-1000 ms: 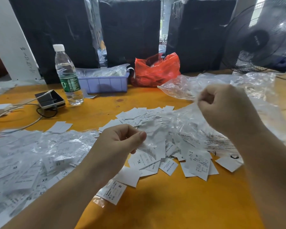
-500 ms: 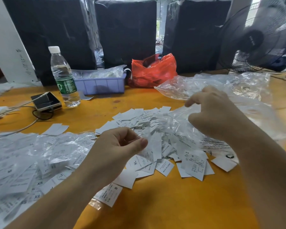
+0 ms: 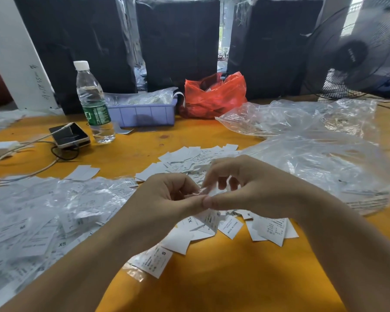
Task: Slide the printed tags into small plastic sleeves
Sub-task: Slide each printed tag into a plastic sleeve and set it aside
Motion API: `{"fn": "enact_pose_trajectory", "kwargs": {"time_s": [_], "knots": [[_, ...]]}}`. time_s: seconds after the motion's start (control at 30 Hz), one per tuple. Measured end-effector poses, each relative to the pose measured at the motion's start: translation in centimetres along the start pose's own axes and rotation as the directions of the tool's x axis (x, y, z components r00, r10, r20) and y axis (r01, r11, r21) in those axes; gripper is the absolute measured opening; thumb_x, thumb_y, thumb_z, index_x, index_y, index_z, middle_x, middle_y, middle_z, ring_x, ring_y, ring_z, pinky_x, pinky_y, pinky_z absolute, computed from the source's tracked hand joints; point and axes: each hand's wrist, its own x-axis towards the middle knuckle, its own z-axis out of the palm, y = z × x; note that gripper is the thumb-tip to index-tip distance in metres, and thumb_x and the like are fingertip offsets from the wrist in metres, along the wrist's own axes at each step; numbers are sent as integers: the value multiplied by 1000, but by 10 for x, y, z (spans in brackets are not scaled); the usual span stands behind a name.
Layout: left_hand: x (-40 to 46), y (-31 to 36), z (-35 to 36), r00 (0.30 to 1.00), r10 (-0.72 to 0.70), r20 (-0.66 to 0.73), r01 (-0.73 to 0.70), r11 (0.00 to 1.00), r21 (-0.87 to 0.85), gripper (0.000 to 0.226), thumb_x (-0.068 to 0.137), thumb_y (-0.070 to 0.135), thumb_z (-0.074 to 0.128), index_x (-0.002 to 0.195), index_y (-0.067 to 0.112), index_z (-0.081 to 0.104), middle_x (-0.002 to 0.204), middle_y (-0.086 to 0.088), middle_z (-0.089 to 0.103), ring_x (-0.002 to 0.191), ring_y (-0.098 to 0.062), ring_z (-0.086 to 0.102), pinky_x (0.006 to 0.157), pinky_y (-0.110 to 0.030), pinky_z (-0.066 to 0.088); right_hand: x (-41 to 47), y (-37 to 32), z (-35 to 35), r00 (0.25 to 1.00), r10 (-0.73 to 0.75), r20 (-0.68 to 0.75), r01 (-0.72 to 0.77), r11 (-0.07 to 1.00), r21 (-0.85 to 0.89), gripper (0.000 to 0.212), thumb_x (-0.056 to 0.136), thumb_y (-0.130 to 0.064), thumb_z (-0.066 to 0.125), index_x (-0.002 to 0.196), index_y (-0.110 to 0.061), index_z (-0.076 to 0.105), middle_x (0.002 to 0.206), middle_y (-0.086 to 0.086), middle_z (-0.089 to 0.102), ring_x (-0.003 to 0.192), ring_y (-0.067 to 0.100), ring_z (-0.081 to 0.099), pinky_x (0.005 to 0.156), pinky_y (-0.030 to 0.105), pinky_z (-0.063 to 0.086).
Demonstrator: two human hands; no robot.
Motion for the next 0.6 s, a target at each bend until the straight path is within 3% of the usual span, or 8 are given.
{"fn": "enact_pose_trajectory", "kwargs": {"time_s": [0.07,0.17,0.27,0.33,0.4,0.5,0.6], "knots": [[0,0,-3,1000,-5,-2,5,1000,-2,41,62,61,74,75,22,72,65,-8,58,64,-19,50,62,-36,39,1,-1,1,1000,0,5,0,994,105,10,83,-30,76,81,-21,72,73,-6,58,65,4,49,60,24,39],[-1,0,-11,999,-22,-28,21,999,-24,34,69,53,76,76,20,72,62,7,60,58,-7,50,56,-17,40,2,-1,3,1000,17,-20,-12,977,215,17,84,-27,74,78,-11,70,71,9,54,67,22,47,63,38,37],[-1,3,-17,997,-48,-64,44,997,-57,10,83,30,73,76,22,73,63,7,65,55,0,52,51,-9,41,4,0,1,998,44,-48,-27,948,317,21,84,-22,73,77,-4,66,70,15,48,68,28,41,66,44,34],[-1,5,-18,996,-48,-76,42,996,-74,12,85,21,69,74,23,74,65,5,66,55,-1,53,52,-10,41,4,0,1,998,46,-43,-28,934,356,20,84,-19,72,78,-1,65,73,16,49,70,28,42,69,44,34],[-3,8,-17,996,-38,-83,31,996,-83,11,83,20,70,73,20,73,65,5,66,55,0,55,52,-9,42,4,1,2,999,35,-17,-26,923,385,16,85,-14,70,87,2,66,78,16,57,74,26,51,73,40,41],[-4,12,-15,997,-9,-80,1,995,-100,14,74,32,73,72,17,73,64,4,67,55,0,57,52,-8,42,4,-3,6,1000,11,-7,-6,894,447,13,85,-10,68,92,1,68,75,-1,66,72,7,62,69,17,47],[-4,11,-19,995,13,-101,-23,995,-102,25,71,43,78,74,19,73,62,4,64,53,-3,54,50,-11,42,4,-5,10,998,16,-61,12,897,442,9,80,-20,70,82,-11,70,68,-6,65,65,4,57,62,17,43]]}}
